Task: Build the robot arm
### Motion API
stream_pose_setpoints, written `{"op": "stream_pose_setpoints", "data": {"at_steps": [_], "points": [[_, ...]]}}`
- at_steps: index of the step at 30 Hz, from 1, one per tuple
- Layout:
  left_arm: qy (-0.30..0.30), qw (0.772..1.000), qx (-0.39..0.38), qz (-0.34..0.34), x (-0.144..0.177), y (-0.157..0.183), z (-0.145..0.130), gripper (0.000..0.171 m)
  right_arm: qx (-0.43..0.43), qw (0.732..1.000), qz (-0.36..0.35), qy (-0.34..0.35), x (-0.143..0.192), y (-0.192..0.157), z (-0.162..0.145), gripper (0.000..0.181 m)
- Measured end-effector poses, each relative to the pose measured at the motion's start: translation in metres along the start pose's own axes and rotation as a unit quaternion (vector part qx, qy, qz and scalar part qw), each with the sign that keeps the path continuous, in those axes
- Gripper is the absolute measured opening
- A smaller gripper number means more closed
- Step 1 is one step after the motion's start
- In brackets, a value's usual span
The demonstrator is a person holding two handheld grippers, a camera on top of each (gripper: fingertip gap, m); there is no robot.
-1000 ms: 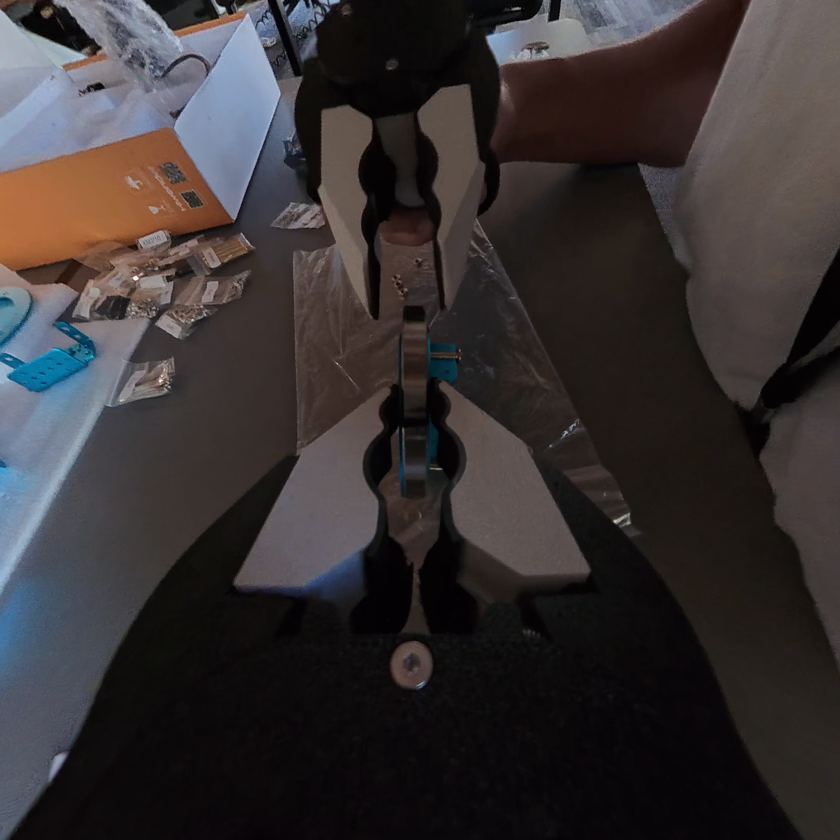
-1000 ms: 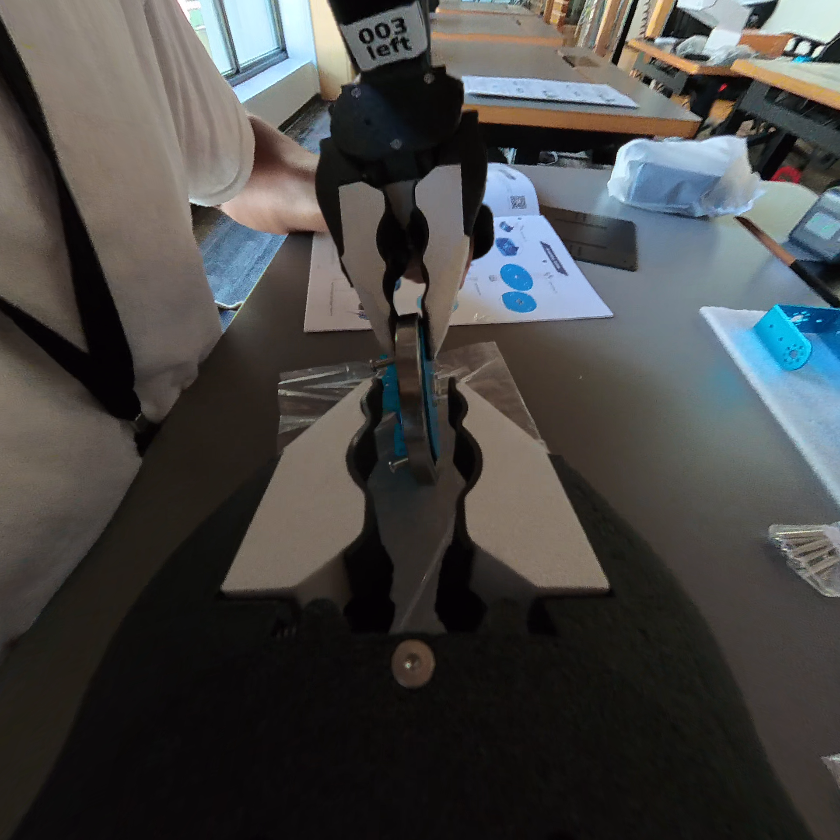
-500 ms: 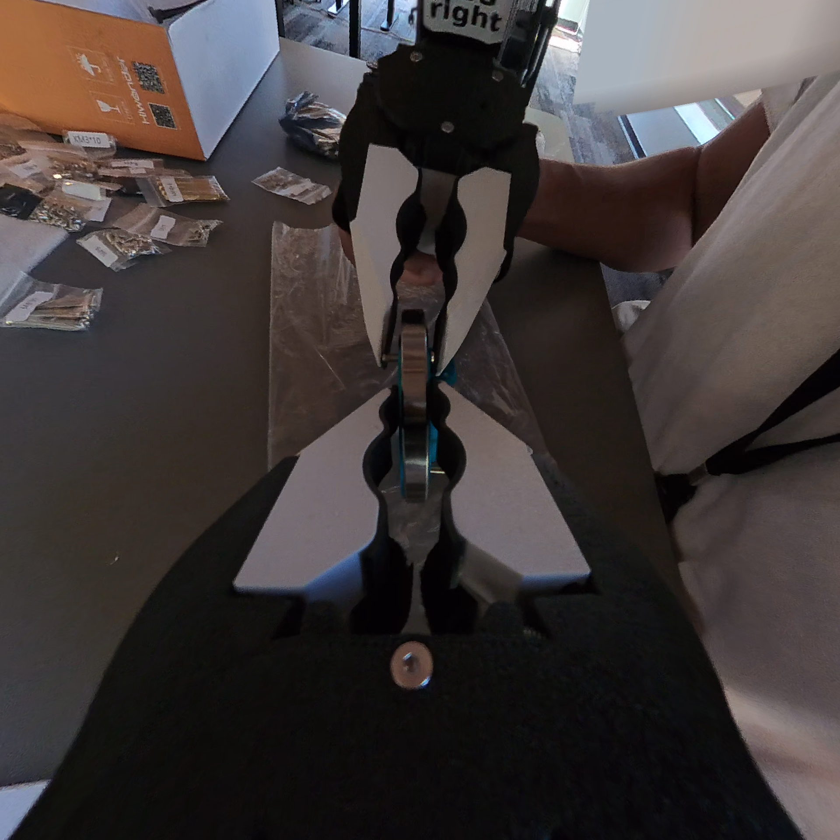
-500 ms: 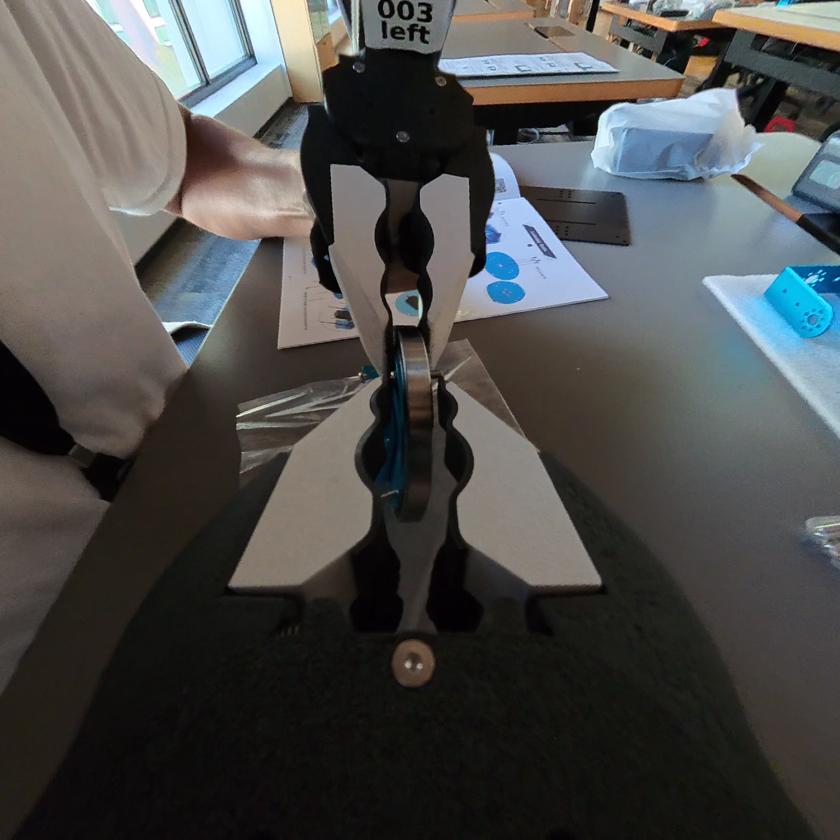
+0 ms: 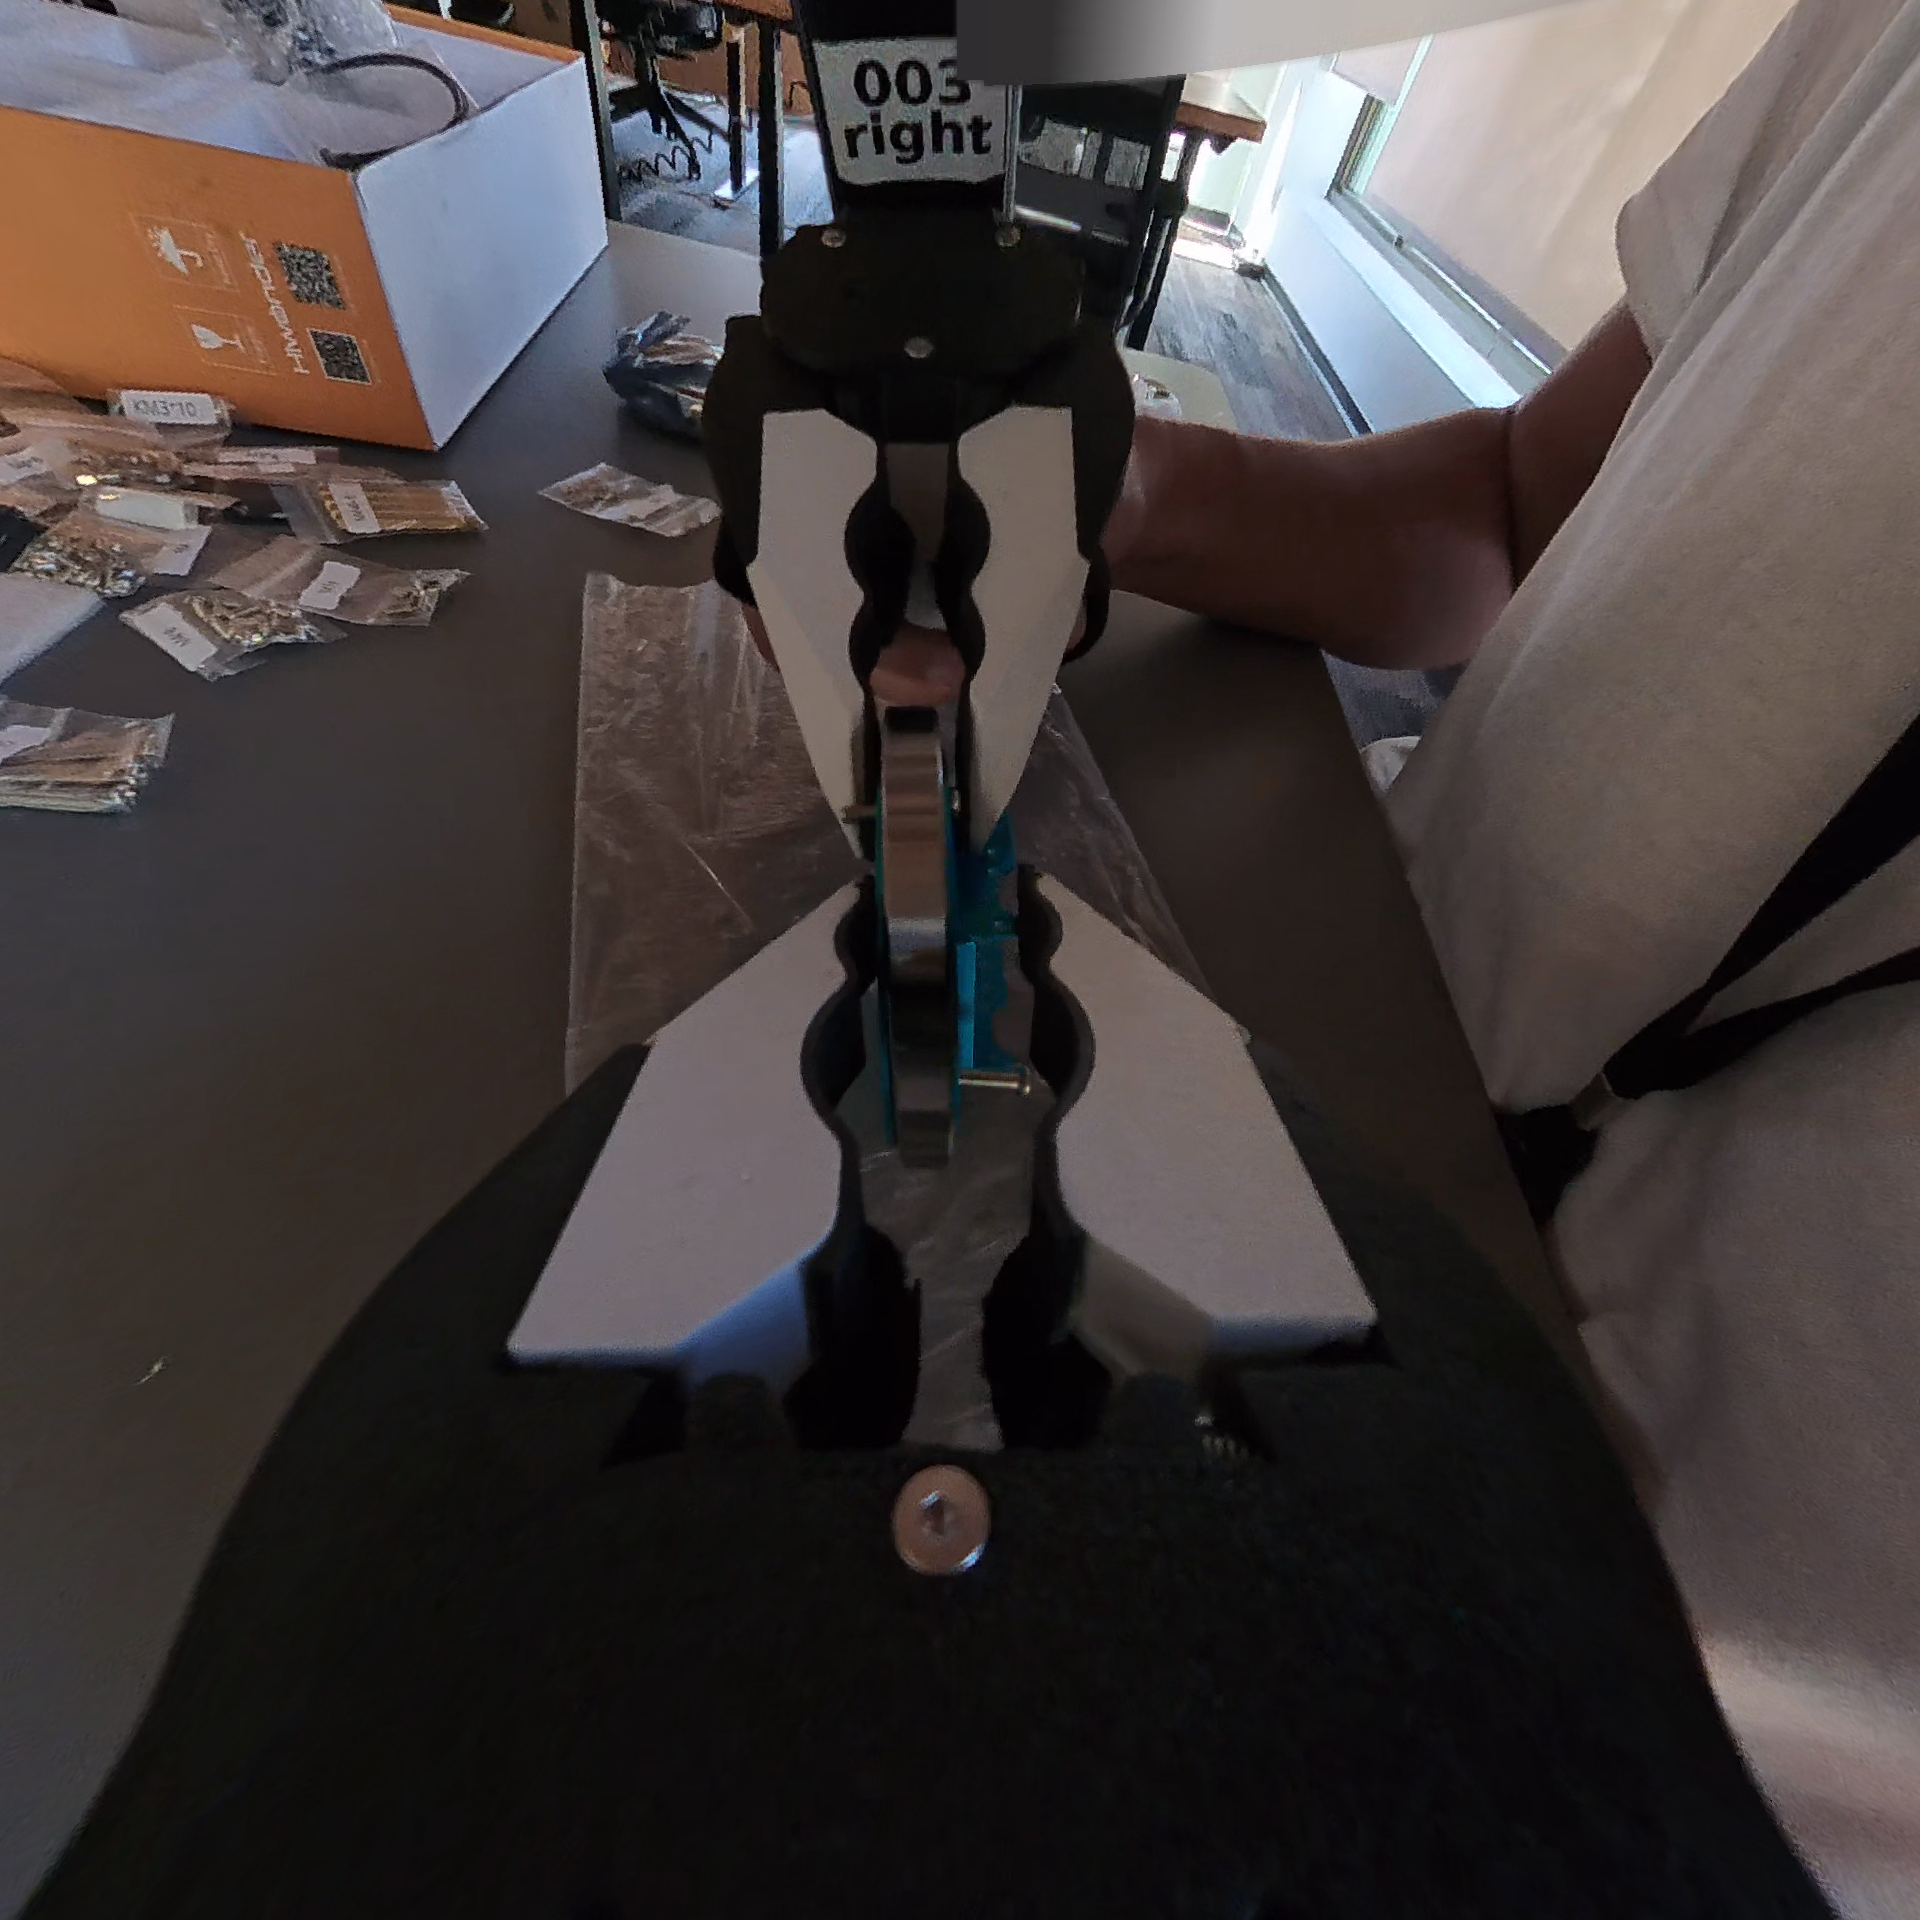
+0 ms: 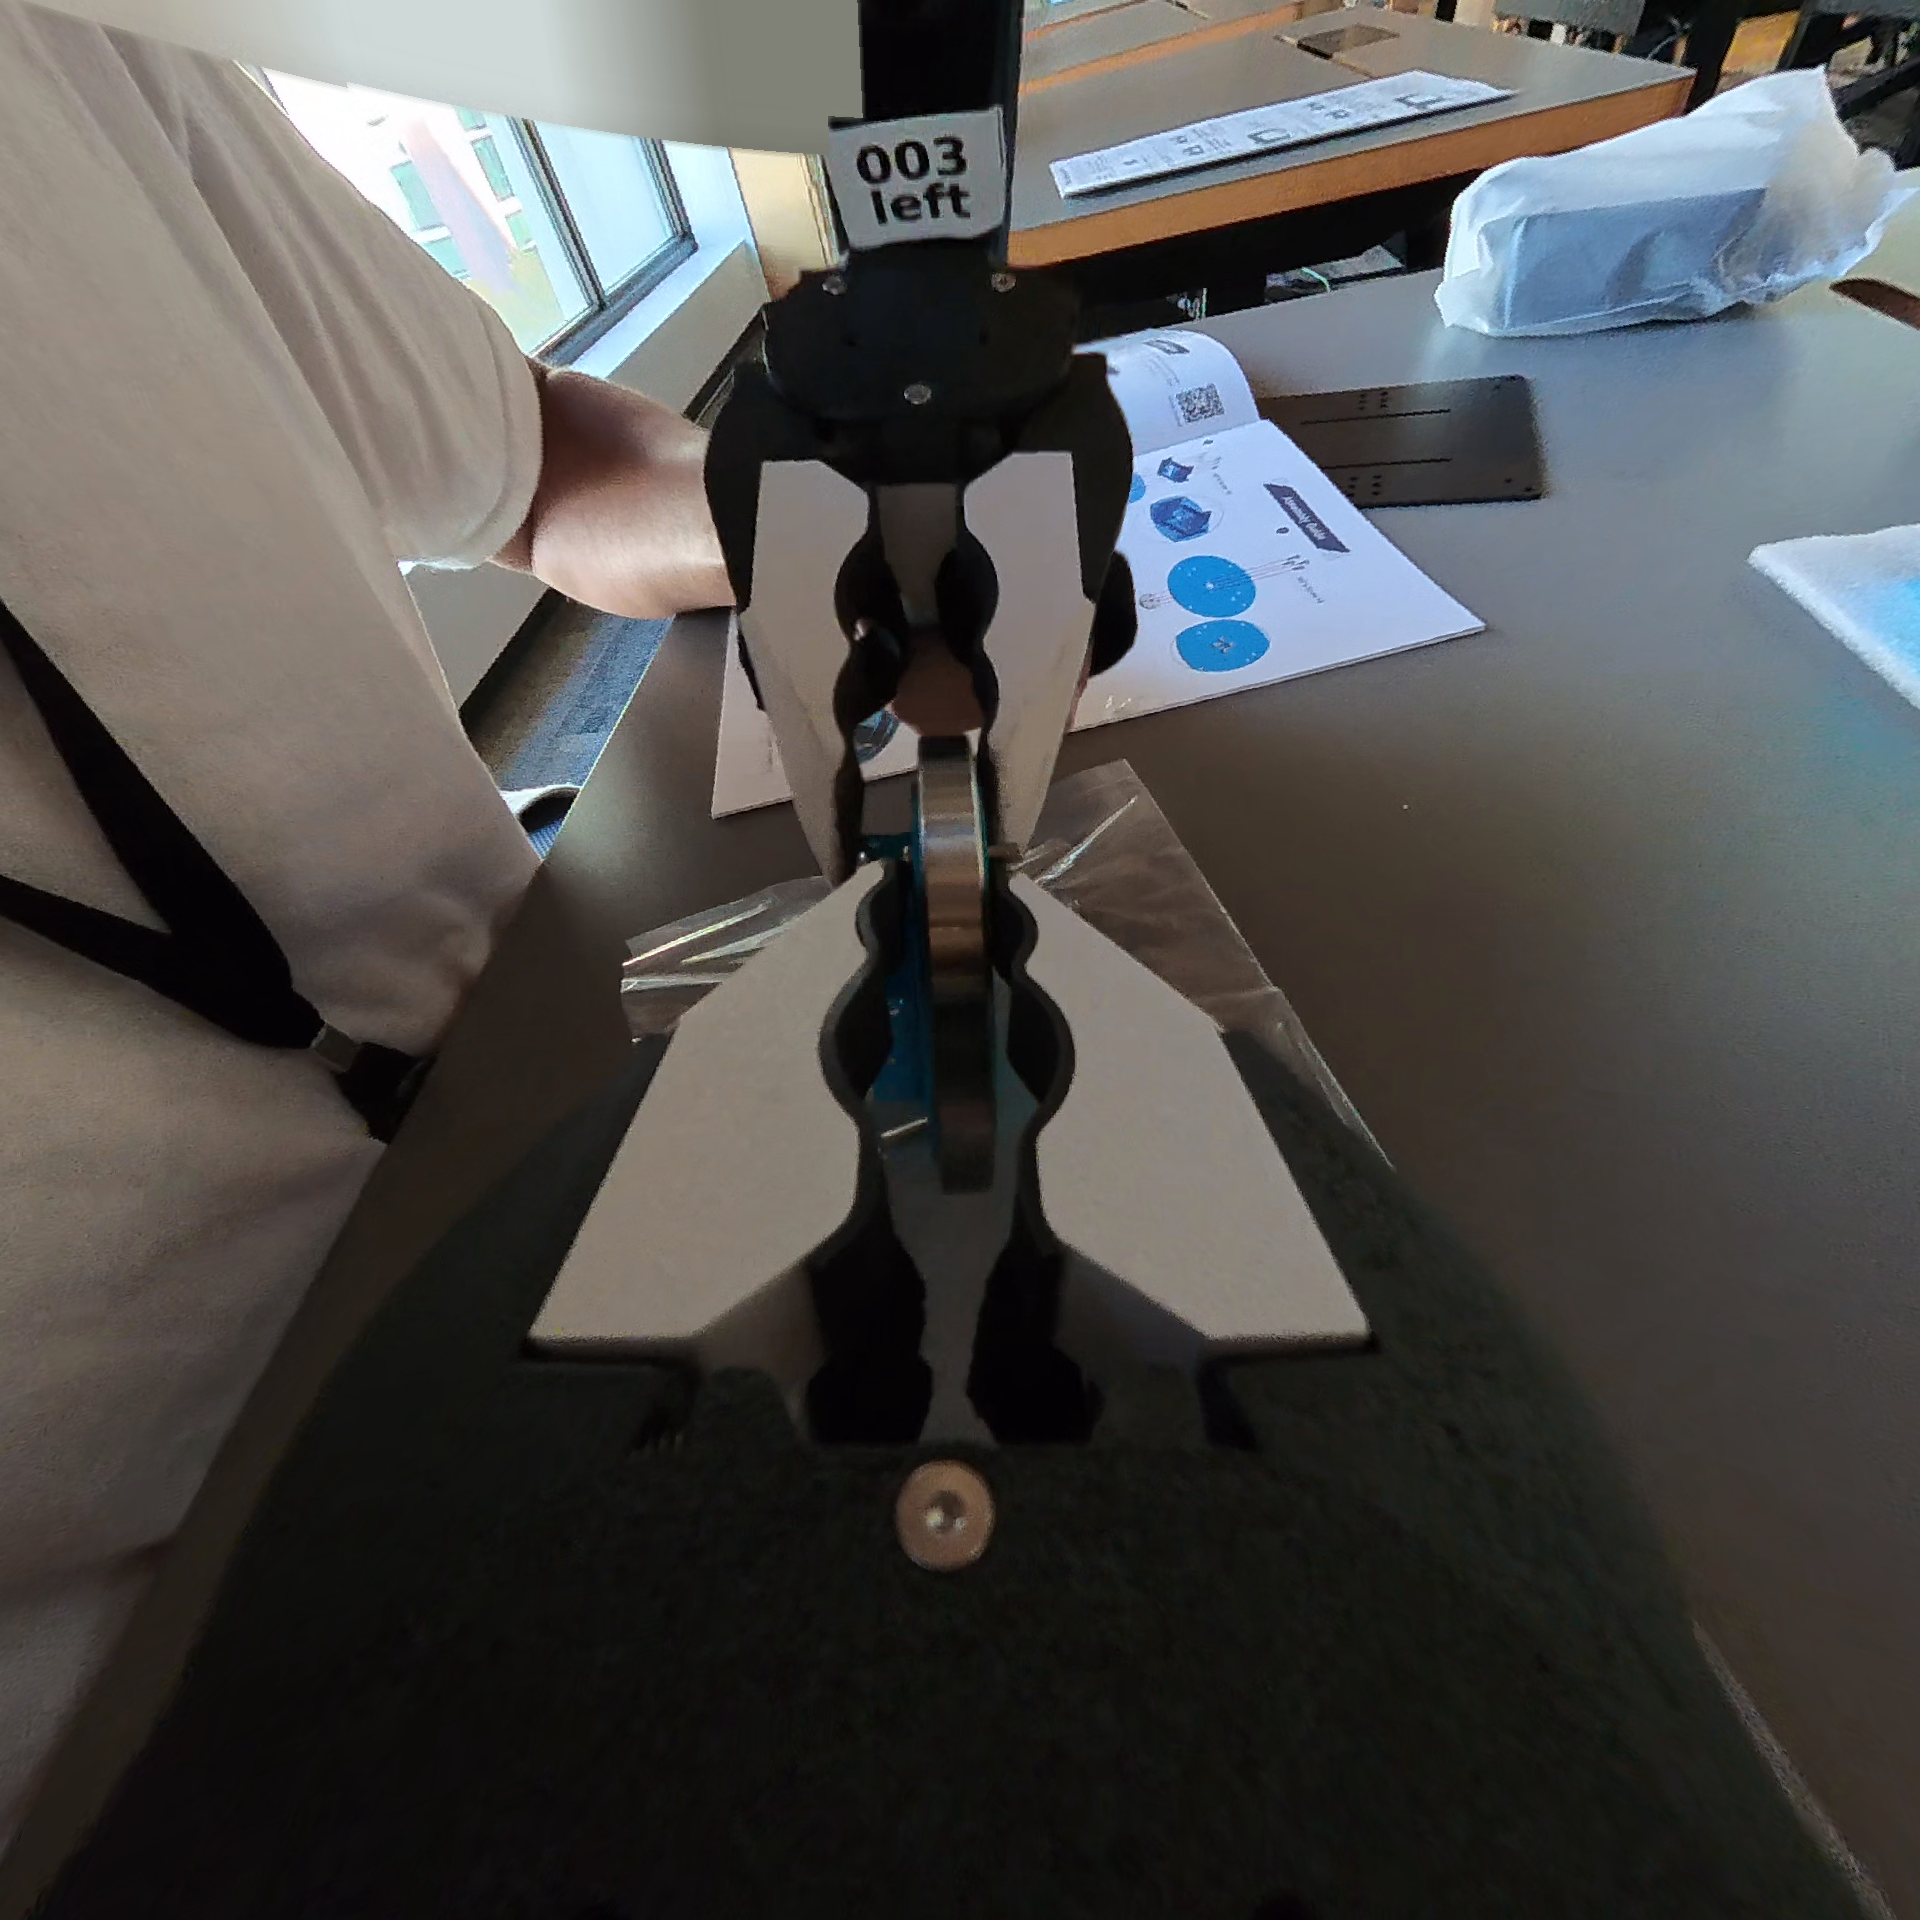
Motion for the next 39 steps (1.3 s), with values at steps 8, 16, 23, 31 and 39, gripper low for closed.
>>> {"op": "stream_pose_setpoints", "data": {"at_steps": [8,16,23,31,39], "points": [[0.002,0.999,0.03,0.022,0.0047,-0.0014,0.0034,0.026,0.062,0.998,-0.032,-0.008,0.0001,-0.0011,0.0007,0.013],[0.004,0.999,0.051,0.004,0.0,0.0012,0.0055,0.02,0.084,0.995,-0.042,-0.017,-0.0026,-0.0047,0.0008,0.013],[-0.006,1.0,0.016,0.019,0.0035,-0.0012,0.0031,0.013,0.062,0.997,-0.036,-0.014,0.0018,-0.0024,-0.0008,0.014],[-0.009,0.999,0.031,0.032,0.0049,-0.0008,0.0026,0.014,0.047,0.998,-0.031,-0.03,0.0038,-0.0024,-0.0027,0.012],[0.017,0.994,0.077,0.071,0.0013,0.003,0.006,0.032,0.055,0.997,-0.042,-0.039,0.0031,-0.003,-0.0021,0.012]]}}
Point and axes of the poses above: each gripper's, where its closed fingertips meet, x back along the fingers, z out of its top, y = z × x across the jaws, the point moved 3 cm from there along x, back along the fingers, and after that the axes turned 10 degrees about -z, right-handed, at the moved point
